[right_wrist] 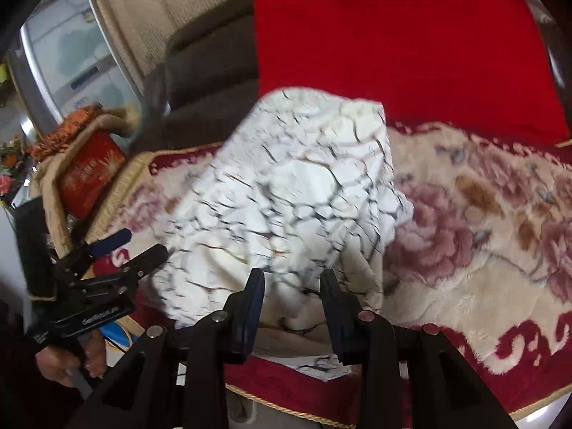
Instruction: Fold large clothes
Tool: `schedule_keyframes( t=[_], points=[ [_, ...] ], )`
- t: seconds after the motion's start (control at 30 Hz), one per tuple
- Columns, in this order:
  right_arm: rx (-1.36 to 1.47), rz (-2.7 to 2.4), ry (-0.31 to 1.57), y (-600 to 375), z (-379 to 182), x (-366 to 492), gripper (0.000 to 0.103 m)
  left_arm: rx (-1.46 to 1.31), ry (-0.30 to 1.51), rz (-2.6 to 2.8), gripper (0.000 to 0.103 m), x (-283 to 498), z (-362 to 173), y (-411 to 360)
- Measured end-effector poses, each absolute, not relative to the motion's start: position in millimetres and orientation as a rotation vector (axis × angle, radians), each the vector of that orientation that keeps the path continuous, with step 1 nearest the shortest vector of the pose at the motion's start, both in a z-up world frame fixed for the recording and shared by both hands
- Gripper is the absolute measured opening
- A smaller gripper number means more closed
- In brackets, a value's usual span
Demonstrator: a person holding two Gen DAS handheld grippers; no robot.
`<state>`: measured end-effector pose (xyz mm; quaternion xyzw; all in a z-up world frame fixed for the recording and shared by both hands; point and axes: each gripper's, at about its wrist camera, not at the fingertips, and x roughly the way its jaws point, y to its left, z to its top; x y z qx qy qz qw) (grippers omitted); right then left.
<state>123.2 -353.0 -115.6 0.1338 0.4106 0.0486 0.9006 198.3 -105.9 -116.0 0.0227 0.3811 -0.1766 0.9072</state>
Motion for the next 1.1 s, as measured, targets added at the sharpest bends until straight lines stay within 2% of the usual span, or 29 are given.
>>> schedule_keyframes(
  t=[0.17, 0.33, 0.47, 0.5, 0.53, 0.6, 0.8, 0.97, 1.0, 1.03, 1.07, 1.1],
  points=[
    [0.322, 0.167, 0.875, -338.1, -125.4, 111.7, 0.036, -0.069, 0.914, -0.423, 0.086, 219.0, -142.4, -93.6],
    [0.293, 0.135, 0.977, -337.3, -163.3, 122.3, 0.036, -0.005, 0.904, -0.44, 0.087, 217.5, -151.2, -107.2],
    [0.415, 0.199, 0.933, -356.7, -145.9, 116.9, 0.037, -0.058, 0.915, -0.455, 0.087, 223.2, -151.6, -95.2],
    [0.442, 0.206, 0.924, -362.7, -141.1, 113.3, 0.039, -0.076, 0.918, -0.461, 0.087, 223.8, -150.5, -92.4],
    [0.495, 0.21, 0.914, -372.8, -137.5, 109.1, 0.06, -0.087, 0.919, -0.463, 0.087, 223.7, -149.5, -90.9],
    [0.598, 0.184, 0.878, -391.3, -137.0, 98.7, 0.089, -0.136, 0.93, -0.493, 0.087, 222.3, -149.2, -89.3],
    [0.865, 0.152, 0.9, -431.7, -183.8, 94.7, 0.09, -0.22, 0.979, -0.63, 0.087, 219.6, -157.6, -98.7],
    [1.087, 0.225, 0.948, -426.1, -234.5, 122.4, 0.089, -0.362, 1.059, -0.73, 0.087, 225.9, -174.3, -97.7],
    [1.067, 0.222, 0.946, -421.6, -233.4, 125.1, 0.088, -0.363, 1.054, -0.745, 0.08, 224.3, -174.3, -99.2],
    [1.019, 0.217, 0.957, -415.5, -228.6, 127.7, 0.078, -0.356, 1.045, -0.784, 0.071, 221.1, -172.6, -103.5],
    [0.977, 0.205, 0.972, -412.2, -224.0, 129.7, 0.068, -0.333, 1.032, -0.809, 0.068, 217.3, -169.5, -109.5],
    [0.944, 0.196, 0.986, -409.7, -219.7, 132.2, 0.052, -0.286, 1.0, -0.808, 0.068, 212.5, -164.9, -115.4]
  ],
)
